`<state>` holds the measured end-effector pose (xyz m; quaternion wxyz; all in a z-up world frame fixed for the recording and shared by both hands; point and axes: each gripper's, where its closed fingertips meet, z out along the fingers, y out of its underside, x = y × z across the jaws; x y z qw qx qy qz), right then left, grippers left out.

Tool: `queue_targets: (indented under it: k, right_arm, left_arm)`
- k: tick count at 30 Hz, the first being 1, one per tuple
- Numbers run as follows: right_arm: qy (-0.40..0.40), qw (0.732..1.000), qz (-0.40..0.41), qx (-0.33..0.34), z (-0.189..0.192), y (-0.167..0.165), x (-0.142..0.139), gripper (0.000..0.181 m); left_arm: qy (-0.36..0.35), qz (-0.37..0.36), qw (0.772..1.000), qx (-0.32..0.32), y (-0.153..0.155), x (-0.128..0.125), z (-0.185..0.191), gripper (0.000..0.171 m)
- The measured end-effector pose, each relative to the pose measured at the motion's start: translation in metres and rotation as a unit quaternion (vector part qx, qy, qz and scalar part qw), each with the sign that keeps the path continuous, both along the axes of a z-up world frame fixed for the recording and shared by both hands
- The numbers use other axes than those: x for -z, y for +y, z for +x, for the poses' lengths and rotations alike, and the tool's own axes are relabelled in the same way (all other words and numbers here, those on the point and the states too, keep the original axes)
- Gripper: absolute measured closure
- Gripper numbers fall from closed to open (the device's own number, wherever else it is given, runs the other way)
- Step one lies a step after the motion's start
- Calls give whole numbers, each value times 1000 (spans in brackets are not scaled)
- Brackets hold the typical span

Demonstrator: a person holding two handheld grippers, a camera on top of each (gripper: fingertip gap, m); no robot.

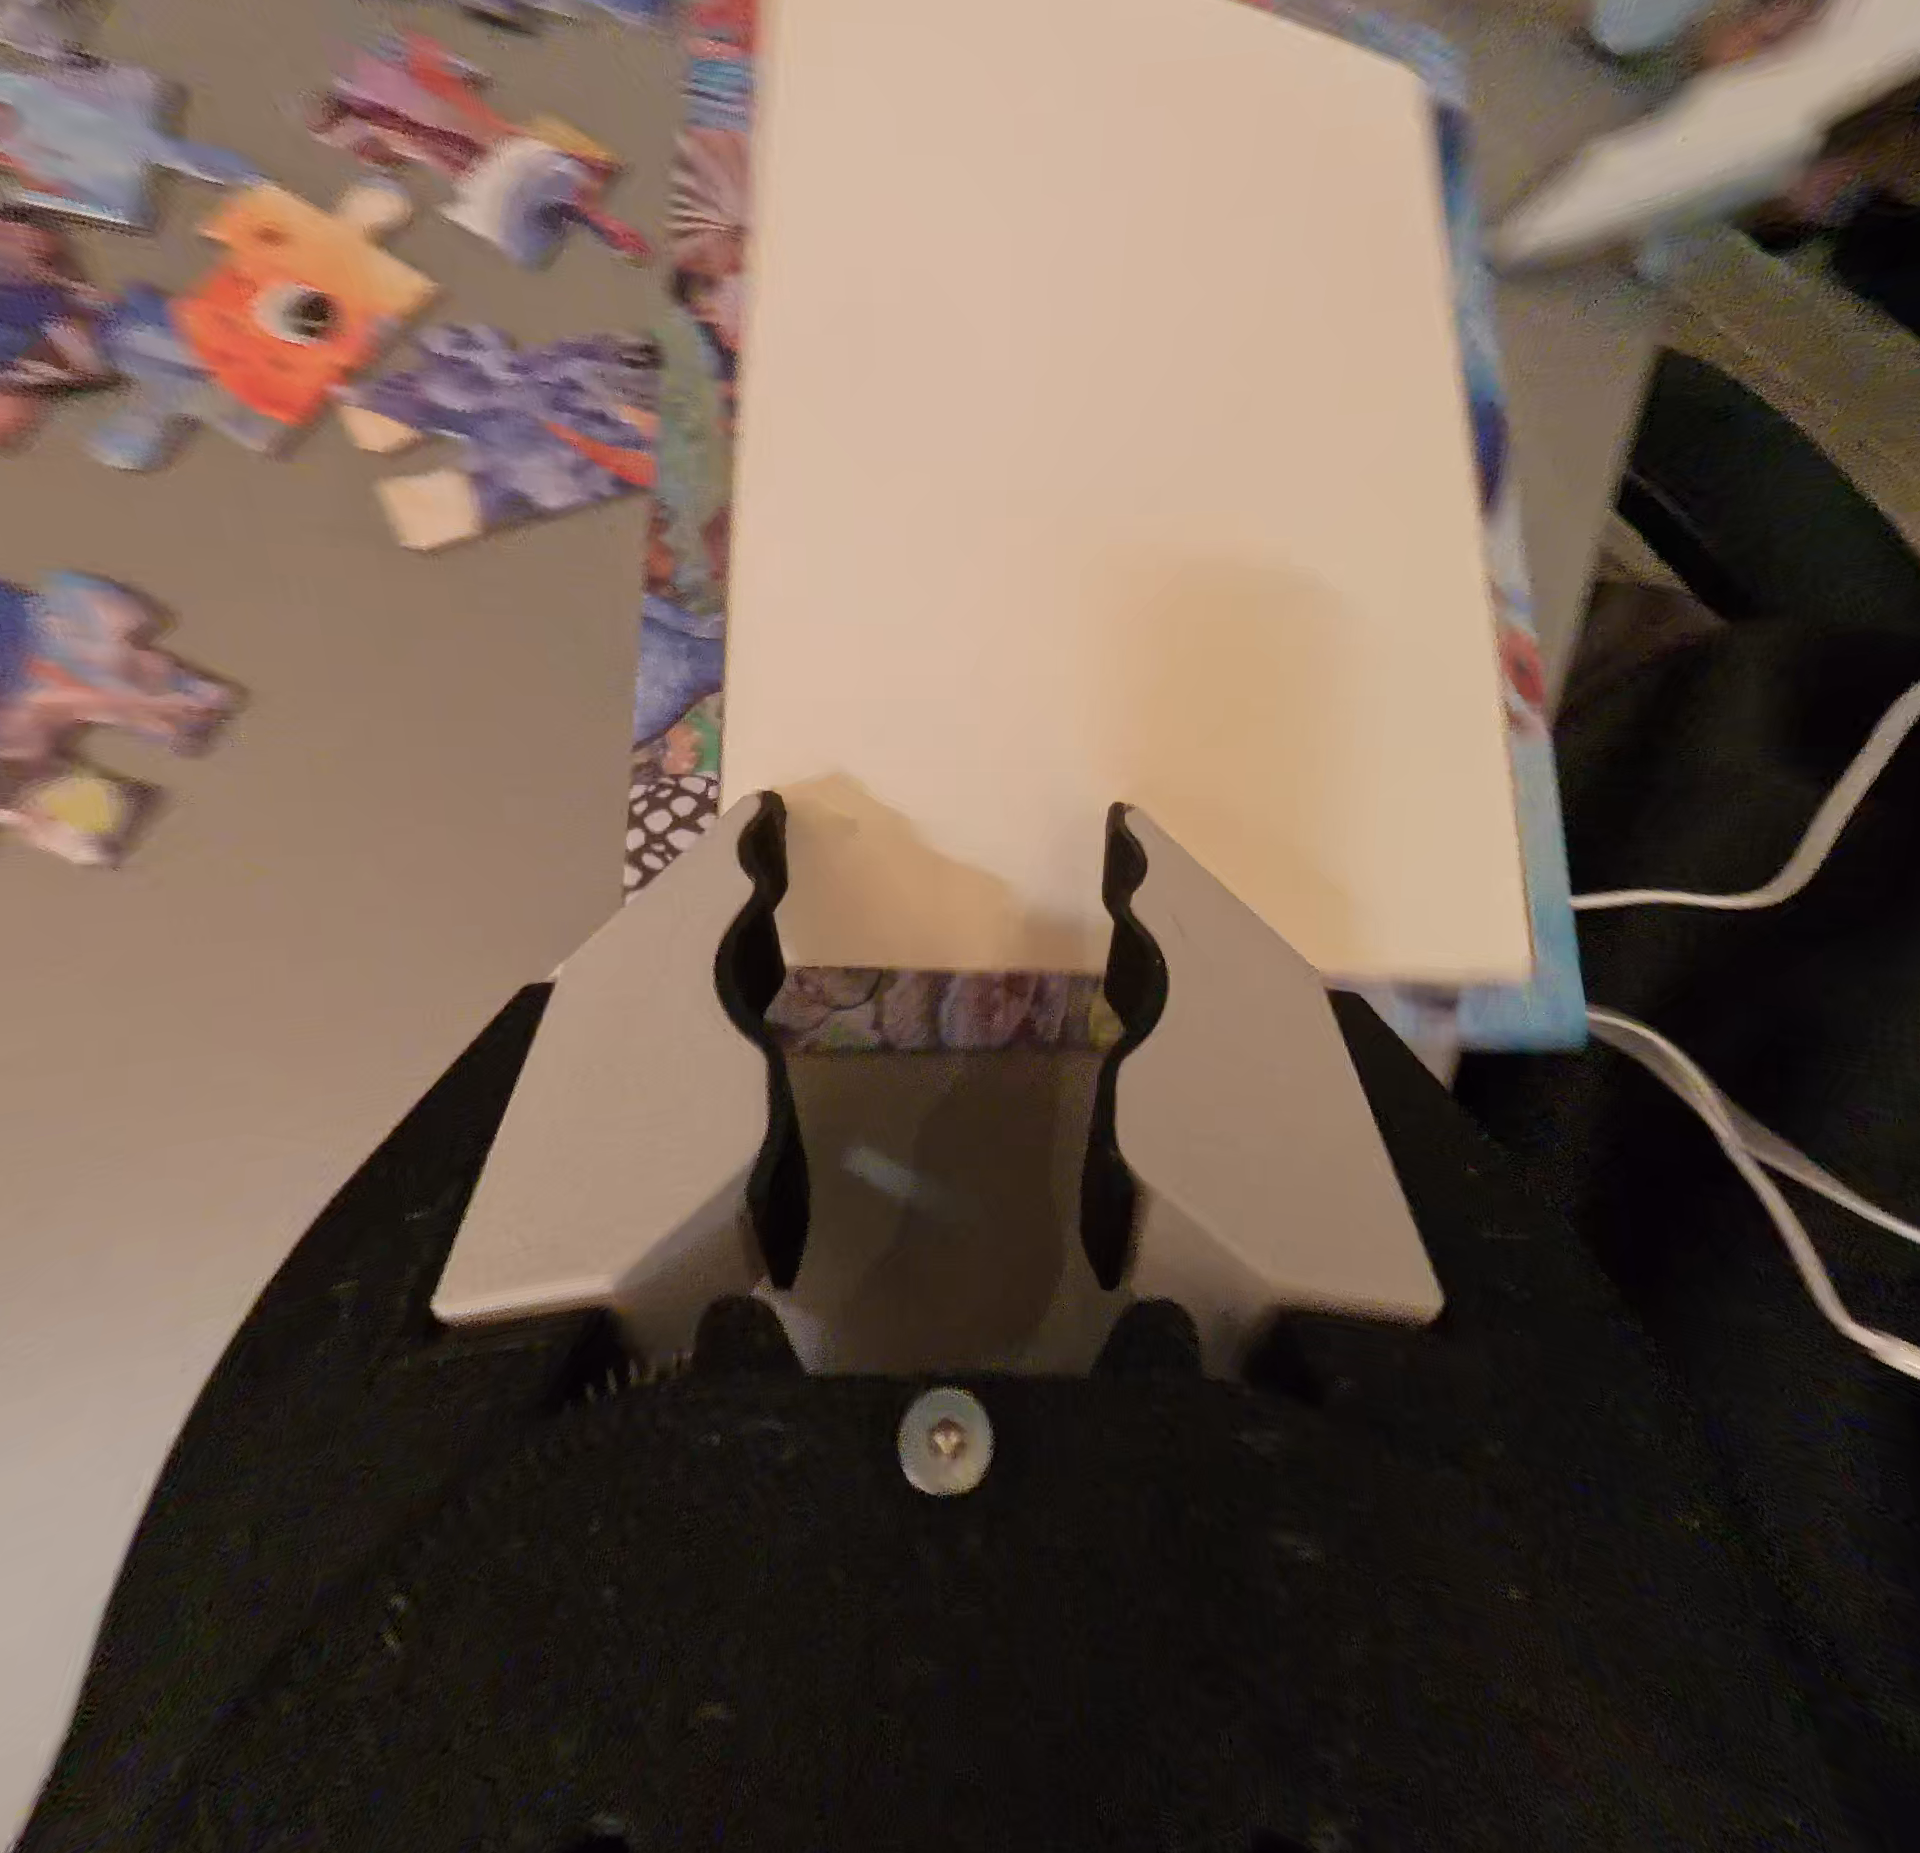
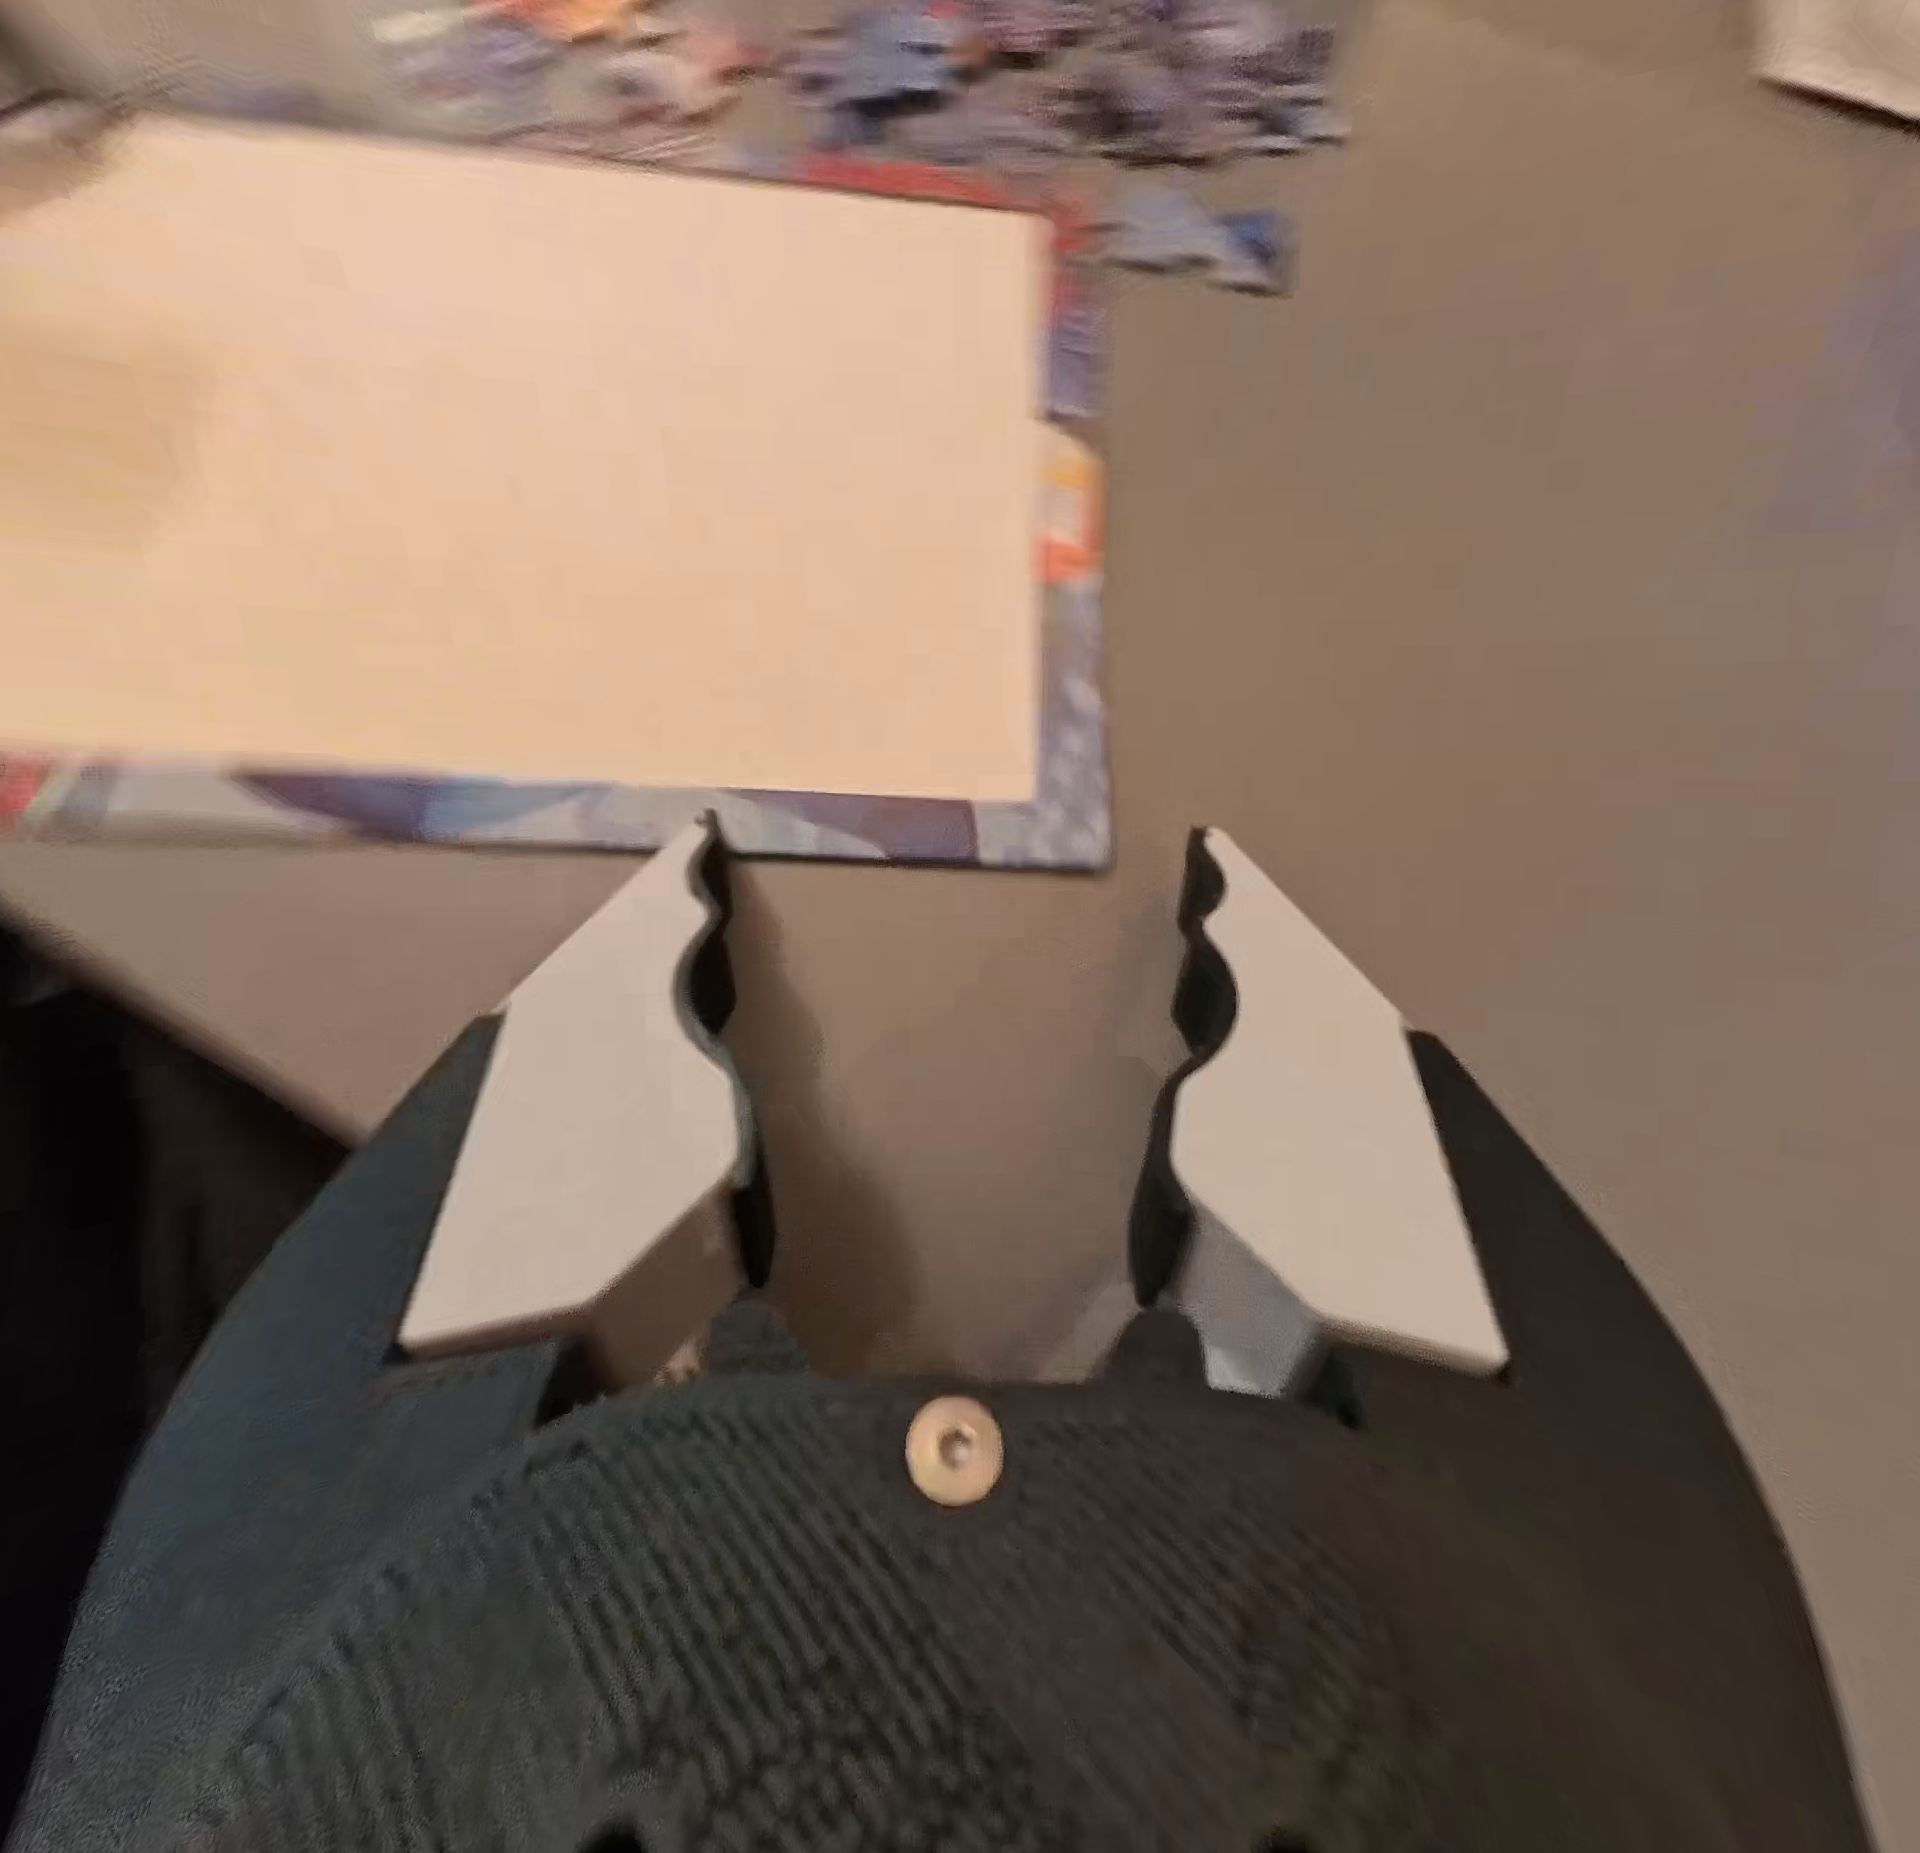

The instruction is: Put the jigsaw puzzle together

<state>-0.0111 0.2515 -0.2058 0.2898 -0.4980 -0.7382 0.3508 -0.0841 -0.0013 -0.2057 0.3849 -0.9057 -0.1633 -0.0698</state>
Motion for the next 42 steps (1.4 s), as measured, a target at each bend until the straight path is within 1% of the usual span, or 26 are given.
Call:
queue_targets:
  k: [1,2,3,5,6,8,10,12,13,14,16,17,19,20,22,24,25,26,27,28,31,36,38,40,41,42]
  right_arm:
    - [4,999,-2,44,-5,18,-1,109]
    - [2,998,-11,68,-7,28,-2,112]
    - [1,996,-20,82,-8,33,-3,107]
    - [7,994,-14,104,-6,42,-6,112]
    - [6,995,-7,100,0,41,-6,111]
    - [7,997,16,81,16,34,-9,116]
    - [16,996,71,58,40,22,-11,128]
    - [23,992,121,25,72,-2,-9,134]
    - [21,992,124,12,89,-17,-6,136]
    - [15,994,104,5,105,-34,-1,137]
    - [-3,1000,16,16,126,-62,6,133]
    - [-15,999,-39,34,131,-68,8,141]
    - [-34,987,-142,67,132,-71,9,142]
    - [-43,977,-194,74,131,-71,9,144]
    - [-75,949,-298,76,129,-73,9,146]
    - [-112,918,-375,67,129,-78,8,151]
    - [-116,905,-405,57,129,-82,4,151]
    - [-107,893,-435,43,129,-86,-5,136]
    - [-99,883,-457,34,128,-89,-12,140]
    - [-98,880,-464,30,127,-91,-14,140]
    - [-103,891,-441,40,124,-89,-6,145]
    - [-153,884,-436,76,120,-86,16,150]
    - [-155,880,-444,71,118,-90,15,154]
    - [-155,876,-453,61,116,-95,11,161]
    - [-156,874,-457,58,115,-97,10,161]
    - [-155,873,-459,56,113,-97,10,165]
  left_arm:
    - [-12,3,1000,17,2,-1,16,113]
    - [-22,6,999,34,5,-1,32,113]
    - [-29,10,998,51,9,-2,46,114]
    - [-30,10,996,80,19,-2,69,114]
    - [-29,8,995,94,23,-2,78,114]
    - [-32,8,993,116,34,-2,94,114]
    - [-28,2,991,128,42,-2,104,115]
    - [-26,1,990,139,47,-2,113,115]
    - [-34,6,989,147,50,-2,120,115]
    - [-42,13,987,154,53,-3,126,115]
    - [-45,22,986,159,58,-3,133,115]
    - [-44,25,986,159,60,-3,134,116]
    - [-44,27,987,154,63,-3,134,116]
    - [-42,28,987,149,64,-3,133,116]
    - [-36,35,989,139,64,-2,130,119]
    - [-29,49,990,129,64,-2,128,121]
    - [-29,55,990,125,64,-3,128,121]
    - [-34,58,990,122,64,-2,128,121]
    - [-37,62,990,121,64,-3,129,121]
    - [-37,64,990,119,64,-3,130,121]
    - [-28,56,990,124,64,-1,130,121]
    - [-41,63,989,128,64,-3,130,121]
    - [-47,67,988,127,64,-4,129,121]
    - [-46,67,989,127,63,-4,130,121]
    - [-43,65,989,128,63,-3,130,121]
    - [-40,64,989,130,63,-3,130,121]
